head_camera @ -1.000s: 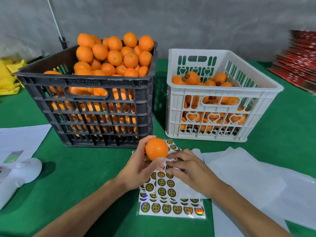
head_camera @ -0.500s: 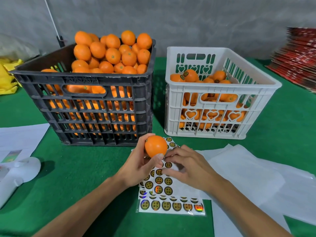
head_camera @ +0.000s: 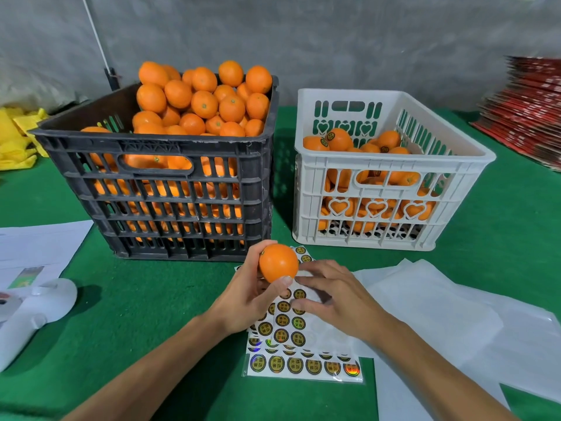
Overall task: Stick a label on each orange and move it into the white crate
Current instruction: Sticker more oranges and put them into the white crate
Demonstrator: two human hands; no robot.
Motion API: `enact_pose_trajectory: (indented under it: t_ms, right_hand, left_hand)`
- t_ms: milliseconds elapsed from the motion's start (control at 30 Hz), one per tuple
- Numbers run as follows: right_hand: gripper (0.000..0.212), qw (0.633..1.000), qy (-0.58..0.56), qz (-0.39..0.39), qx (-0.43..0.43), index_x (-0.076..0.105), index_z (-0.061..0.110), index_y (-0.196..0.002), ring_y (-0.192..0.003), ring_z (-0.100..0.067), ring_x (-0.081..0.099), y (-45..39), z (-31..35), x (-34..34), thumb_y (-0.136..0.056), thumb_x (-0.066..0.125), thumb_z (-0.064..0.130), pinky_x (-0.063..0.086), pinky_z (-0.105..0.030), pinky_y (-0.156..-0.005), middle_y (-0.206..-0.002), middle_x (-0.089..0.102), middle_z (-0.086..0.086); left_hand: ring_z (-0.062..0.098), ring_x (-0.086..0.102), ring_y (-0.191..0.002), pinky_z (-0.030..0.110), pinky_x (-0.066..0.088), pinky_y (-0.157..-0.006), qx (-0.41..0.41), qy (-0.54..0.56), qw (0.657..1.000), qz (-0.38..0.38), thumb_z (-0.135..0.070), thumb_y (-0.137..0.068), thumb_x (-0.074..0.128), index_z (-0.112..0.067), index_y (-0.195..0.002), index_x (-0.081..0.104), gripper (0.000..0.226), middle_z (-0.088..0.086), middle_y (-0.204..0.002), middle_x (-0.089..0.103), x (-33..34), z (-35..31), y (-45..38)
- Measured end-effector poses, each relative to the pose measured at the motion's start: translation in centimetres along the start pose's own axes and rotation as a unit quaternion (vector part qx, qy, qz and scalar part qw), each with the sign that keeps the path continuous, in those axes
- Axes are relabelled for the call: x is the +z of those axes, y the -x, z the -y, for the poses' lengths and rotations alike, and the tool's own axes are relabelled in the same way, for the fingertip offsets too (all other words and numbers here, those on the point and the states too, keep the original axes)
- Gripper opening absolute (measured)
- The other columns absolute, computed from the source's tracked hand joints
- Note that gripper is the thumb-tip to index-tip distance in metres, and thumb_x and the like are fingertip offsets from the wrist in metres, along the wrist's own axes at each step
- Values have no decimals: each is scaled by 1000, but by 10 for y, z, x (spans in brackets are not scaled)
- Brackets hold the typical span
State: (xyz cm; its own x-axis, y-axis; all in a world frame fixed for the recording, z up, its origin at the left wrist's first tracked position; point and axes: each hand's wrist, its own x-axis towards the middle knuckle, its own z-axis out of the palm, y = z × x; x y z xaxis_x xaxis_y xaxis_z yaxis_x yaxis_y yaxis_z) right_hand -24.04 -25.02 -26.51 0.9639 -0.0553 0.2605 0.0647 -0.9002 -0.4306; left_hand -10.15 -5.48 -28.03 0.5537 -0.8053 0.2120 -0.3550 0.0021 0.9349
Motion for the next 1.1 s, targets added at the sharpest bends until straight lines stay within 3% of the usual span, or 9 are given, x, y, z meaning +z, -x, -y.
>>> enact_pose_trajectory:
  t_ms: [167, 400, 567, 633, 700, 767, 900, 1000, 1100]
  right_hand:
    - [50, 999, -37, -23, 31, 73, 22, -127, -121, -7, 50, -2, -1, 4, -90, 69, 55, 42, -37, -106, -132, 62, 13]
    - [36, 998, -20, -52, 14, 76, 18, -121, -110, -8, 53, -3, 1, 5, -93, 72, 41, 46, -36, -99, -121, 67, 13]
    - [64, 996, -5, -55, 70, 66, 24, -134, -121, -6, 47, -2, 1, 3, -88, 64, 68, 42, -31, -105, -132, 58, 16]
    - [75, 994, -7, -46, 99, 62, 25, -139, -127, -5, 43, -2, -2, 3, -84, 59, 77, 38, -29, -110, -138, 53, 17]
    - [69, 994, -13, -44, 96, 66, 24, -135, -127, -3, 44, -1, -2, 4, -85, 62, 72, 38, -29, -112, -138, 55, 17]
    - [59, 995, -16, -54, 81, 71, 23, -130, -125, -2, 47, -1, -2, 6, -88, 67, 63, 39, -30, -110, -133, 60, 18]
    - [57, 993, -53, -75, 73, 69, 22, -130, -121, -3, 52, 0, 1, 5, -90, 64, 62, 42, -32, -108, -128, 62, 16]
    - [55, 994, -56, -81, 45, 69, 22, -129, -116, -6, 55, 1, 5, 5, -90, 65, 61, 46, -35, -101, -124, 63, 15]
    - [51, 993, -51, -105, 20, 74, 19, -123, -109, -13, 59, 1, 5, 6, -89, 69, 56, 50, -39, -92, -117, 66, 10]
  left_hand:
    - [14, 67, -117, 24, 57, -93, 7, -22, 1000, 7, -62, -95, 68, -42, -156, 23, 79, -27, -130, 54, 0, -4, 2]
    - [13, 68, -116, 25, 58, -91, 5, -25, 1000, 0, -64, -94, 67, -42, -156, 24, 78, -27, -130, 54, 0, -8, 3]
    - [14, 68, -112, 28, 59, -91, 2, -29, 999, -16, -70, -91, 65, -45, -153, 26, 77, -28, -127, 54, 1, -13, 4]
    - [14, 69, -110, 27, 59, -88, -21, 22, 999, -39, -73, -88, 66, -48, -148, 31, 74, -26, -122, 58, 4, -16, 4]
    - [13, 70, -113, 25, 57, -91, -52, 110, 990, -74, -72, -86, 68, -48, -142, 41, 66, -21, -121, 64, 6, -23, 0]
    - [18, 69, -121, 32, 59, -96, -91, 216, 967, -99, -61, -87, 71, -36, -141, 49, 63, -11, -127, 69, 8, -29, -6]
    - [24, 69, -124, 49, 60, -88, -171, 366, 906, -123, -54, -91, 72, -15, -144, 49, 70, 12, -130, 72, 4, -41, -14]
    - [25, 71, -121, 40, 63, -81, -165, 384, 904, -86, -48, -96, 63, -13, -146, 45, 64, 16, -125, 74, 6, -42, -12]
    - [29, 68, -124, 32, 61, -87, -149, 410, 897, -70, -39, -97, 60, -6, -149, 41, 64, 24, -131, 69, 18, -41, -9]
